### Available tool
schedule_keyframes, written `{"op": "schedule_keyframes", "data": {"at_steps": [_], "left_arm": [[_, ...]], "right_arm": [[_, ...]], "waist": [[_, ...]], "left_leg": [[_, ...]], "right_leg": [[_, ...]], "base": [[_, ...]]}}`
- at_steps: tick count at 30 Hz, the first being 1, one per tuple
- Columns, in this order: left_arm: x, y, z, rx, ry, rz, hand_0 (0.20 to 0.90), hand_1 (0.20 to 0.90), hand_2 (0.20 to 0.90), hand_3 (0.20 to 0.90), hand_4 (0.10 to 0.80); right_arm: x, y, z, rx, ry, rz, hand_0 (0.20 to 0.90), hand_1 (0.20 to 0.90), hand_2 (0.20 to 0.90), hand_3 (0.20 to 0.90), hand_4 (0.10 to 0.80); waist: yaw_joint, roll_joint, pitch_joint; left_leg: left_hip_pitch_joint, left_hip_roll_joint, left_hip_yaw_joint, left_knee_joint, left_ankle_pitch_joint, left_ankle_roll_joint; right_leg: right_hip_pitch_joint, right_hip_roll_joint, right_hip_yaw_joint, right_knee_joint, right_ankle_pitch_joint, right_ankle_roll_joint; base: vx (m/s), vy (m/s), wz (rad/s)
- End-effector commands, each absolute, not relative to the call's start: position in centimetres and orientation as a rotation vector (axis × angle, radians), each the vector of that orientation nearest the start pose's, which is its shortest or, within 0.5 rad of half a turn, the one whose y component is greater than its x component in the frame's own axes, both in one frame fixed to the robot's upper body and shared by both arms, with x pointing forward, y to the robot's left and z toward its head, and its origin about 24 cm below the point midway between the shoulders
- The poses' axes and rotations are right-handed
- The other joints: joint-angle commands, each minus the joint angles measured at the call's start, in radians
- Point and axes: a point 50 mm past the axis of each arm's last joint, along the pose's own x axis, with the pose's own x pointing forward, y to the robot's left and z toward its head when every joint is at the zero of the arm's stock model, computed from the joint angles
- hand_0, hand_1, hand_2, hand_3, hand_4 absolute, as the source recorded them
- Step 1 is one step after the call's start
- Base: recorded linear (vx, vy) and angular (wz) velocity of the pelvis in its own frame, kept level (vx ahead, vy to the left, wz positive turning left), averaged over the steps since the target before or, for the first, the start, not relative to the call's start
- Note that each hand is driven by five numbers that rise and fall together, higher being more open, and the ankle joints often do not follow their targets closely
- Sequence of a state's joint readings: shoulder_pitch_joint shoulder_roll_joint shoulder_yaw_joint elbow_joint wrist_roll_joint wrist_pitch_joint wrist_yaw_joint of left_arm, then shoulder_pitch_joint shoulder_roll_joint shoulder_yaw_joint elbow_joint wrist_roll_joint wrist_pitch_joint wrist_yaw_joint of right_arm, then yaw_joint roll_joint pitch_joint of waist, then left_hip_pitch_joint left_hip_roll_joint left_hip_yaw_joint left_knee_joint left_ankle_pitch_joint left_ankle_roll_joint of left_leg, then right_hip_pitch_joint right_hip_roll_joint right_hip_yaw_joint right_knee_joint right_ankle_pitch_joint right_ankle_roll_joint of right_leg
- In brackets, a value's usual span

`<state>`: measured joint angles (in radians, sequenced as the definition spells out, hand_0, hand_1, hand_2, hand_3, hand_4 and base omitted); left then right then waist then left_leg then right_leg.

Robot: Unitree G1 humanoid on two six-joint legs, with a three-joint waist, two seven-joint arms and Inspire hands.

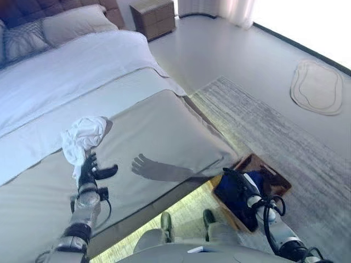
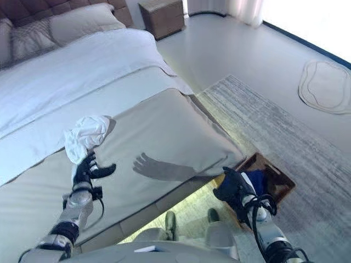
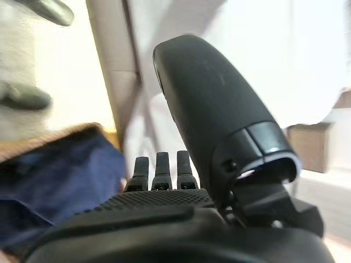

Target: Pick up the clothes from the bed and place them into the basket

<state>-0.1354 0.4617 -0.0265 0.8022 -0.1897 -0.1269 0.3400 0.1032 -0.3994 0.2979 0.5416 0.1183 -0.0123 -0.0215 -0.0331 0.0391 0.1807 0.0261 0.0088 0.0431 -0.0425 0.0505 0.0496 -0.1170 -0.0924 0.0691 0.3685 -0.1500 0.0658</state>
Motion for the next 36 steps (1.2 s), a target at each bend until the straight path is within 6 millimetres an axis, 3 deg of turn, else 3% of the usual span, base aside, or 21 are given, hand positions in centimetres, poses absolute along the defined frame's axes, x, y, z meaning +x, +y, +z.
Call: {"op": "schedule_keyframes", "data": {"at_steps": [1, 5, 9, 16, 22, 24, 28, 29, 30, 31, 36], "left_arm": [[25.0, 36.8, 3.8, 0.671, 0.255, 0.687, 0.9, 0.9, 0.9, 0.9, 0.8], [24.5, 40.1, 5.6, 0.786, 0.353, 0.849, 0.9, 0.9, 0.9, 0.9, 0.8], [23.4, 42.3, 6.4, 0.808, 0.459, 0.997, 0.9, 0.9, 0.9, 0.9, 0.8], [21.4, 45.9, 8.6, 0.764, 0.529, 1.145, 0.9, 0.9, 0.9, 0.9, 0.8], [22.3, 46.2, 11.2, 0.721, 0.419, 1.271, 0.9, 0.9, 0.9, 0.9, 0.8], [22.8, 46.0, 12.7, 0.707, 0.334, 1.327, 0.9, 0.9, 0.9, 0.9, 0.8], [24.1, 44.8, 15.4, 0.633, 0.129, 1.428, 0.9, 0.9, 0.9, 0.9, 0.8], [24.4, 44.5, 15.7, 0.615, 0.089, 1.442, 0.9, 0.9, 0.9, 0.9, 0.8], [24.6, 44.2, 16.0, 0.607, 0.062, 1.454, 0.9, 0.9, 0.9, 0.9, 0.8], [24.8, 44.0, 16.4, 0.6, 0.035, 1.465, 0.9, 0.9, 0.9, 0.9, 0.8], [26.4, 43.2, 19.8, 0.52, -0.136, 1.475, 0.9, 0.9, 0.9, 0.9, 0.8]], "right_arm": [[20.6, -18.3, -6.2, -0.334, 0.446, 0.199, 0.9, 0.9, 0.9, 0.9, 0.8], [20.3, -17.3, -6.3, -0.367, 0.441, 0.255, 0.9, 0.9, 0.9, 0.9, 0.8], [19.6, -17.6, -7.0, -0.386, 0.483, 0.242, 0.9, 0.9, 0.9, 0.9, 0.8], [21.3, -18.7, -5.6, -0.399, 0.411, 0.169, 0.9, 0.9, 0.9, 0.9, 0.8], [22.6, -20.2, -3.8, -0.354, 0.327, 0.072, 0.9, 0.9, 0.9, 0.9, 0.8], [22.7, -21.0, -3.0, -0.329, 0.296, 0.05, 0.9, 0.9, 0.9, 0.9, 0.8], [22.9, -21.2, -1.8, -0.296, 0.233, 0.059, 0.9, 0.9, 0.9, 0.9, 0.8], [23.0, -21.0, -1.5, -0.297, 0.219, 0.072, 0.9, 0.9, 0.9, 0.9, 0.8], [23.2, -20.8, -1.3, -0.297, 0.207, 0.083, 0.9, 0.9, 0.9, 0.9, 0.8], [23.3, -20.6, -1.2, -0.3, 0.204, 0.094, 0.9, 0.9, 0.9, 0.9, 0.8], [24.1, -19.7, -0.6, -0.306, 0.159, 0.126, 0.9, 0.9, 0.9, 0.9, 0.8]], "waist": [[0.003, -0.063, -0.065], [0.001, -0.052, -0.066], [0.007, -0.068, -0.052], [0.015, -0.108, 0.057], [0.026, -0.184, 0.182], [0.027, -0.205, 0.226], [0.038, -0.227, 0.285], [0.04, -0.228, 0.294], [0.041, -0.229, 0.303], [0.043, -0.229, 0.306], [0.031, -0.232, 0.337]], "left_leg": [[-0.079, -0.019, -0.011, 0.037, -0.041, -0.007], [-0.039, -0.029, 0.025, 0.009, -0.058, 0.007], [-0.039, -0.032, 0.06, 0.015, -0.08, 0.019], [-0.159, -0.019, 0.089, 0.086, -0.1, 0.028], [-0.401, 0.006, 0.116, 0.281, -0.116, 0.01], [-0.493, 0.023, 0.119, 0.361, -0.127, 0.001], [-0.61, 0.034, 0.079, 0.481, -0.158, -0.008], [-0.613, 0.033, 0.063, 0.501, -0.192, -0.017], [-0.629, 0.036, 0.069, 0.499, -0.166, -0.01], [-0.624, 0.038, 0.065, 0.508, -0.197, -0.018], [-0.642, 0.067, 0.116, 0.499, -0.189, -0.037]], "right_leg": [[0.208, -0.066, -0.015, -0.092, 0.176, 0.065], [0.132, -0.085, -0.06, 0.006, 0.228, 0.069], [0.09, -0.104, -0.098, -0.002, 0.254, 0.08], [-0.02, -0.115, -0.1, -0.035, 0.246, 0.073], [-0.109, -0.103, -0.087, -0.074, 0.2, 0.054], [-0.166, -0.094, -0.094, -0.063, 0.179, 0.035], [-0.283, -0.078, -0.119, -0.004, 0.138, -0.001], [-0.293, -0.074, -0.116, 0.01, 0.107, 0.001], [-0.313, -0.072, -0.125, 0.008, 0.123, -0.008], [-0.311, -0.072, -0.126, 0.016, 0.1, -0.002], [-0.345, -0.089, -0.169, 0.018, 0.128, 0.006]], "base": [[0.172, 0.306, -0.31], [0.188, 0.256, -0.29], [0.219, 0.181, -0.14], [0.014, 0.096, -0.22], [0.009, 0.046, 0.09], [-0.01, 0.062, 0.09], [-0.007, 0.101, -0.01], [-0.039, 0.116, -0.08], [0.057, 0.107, -0.05], [-0.014, 0.098, -0.06], [0.036, 0.069, -0.07]]}}
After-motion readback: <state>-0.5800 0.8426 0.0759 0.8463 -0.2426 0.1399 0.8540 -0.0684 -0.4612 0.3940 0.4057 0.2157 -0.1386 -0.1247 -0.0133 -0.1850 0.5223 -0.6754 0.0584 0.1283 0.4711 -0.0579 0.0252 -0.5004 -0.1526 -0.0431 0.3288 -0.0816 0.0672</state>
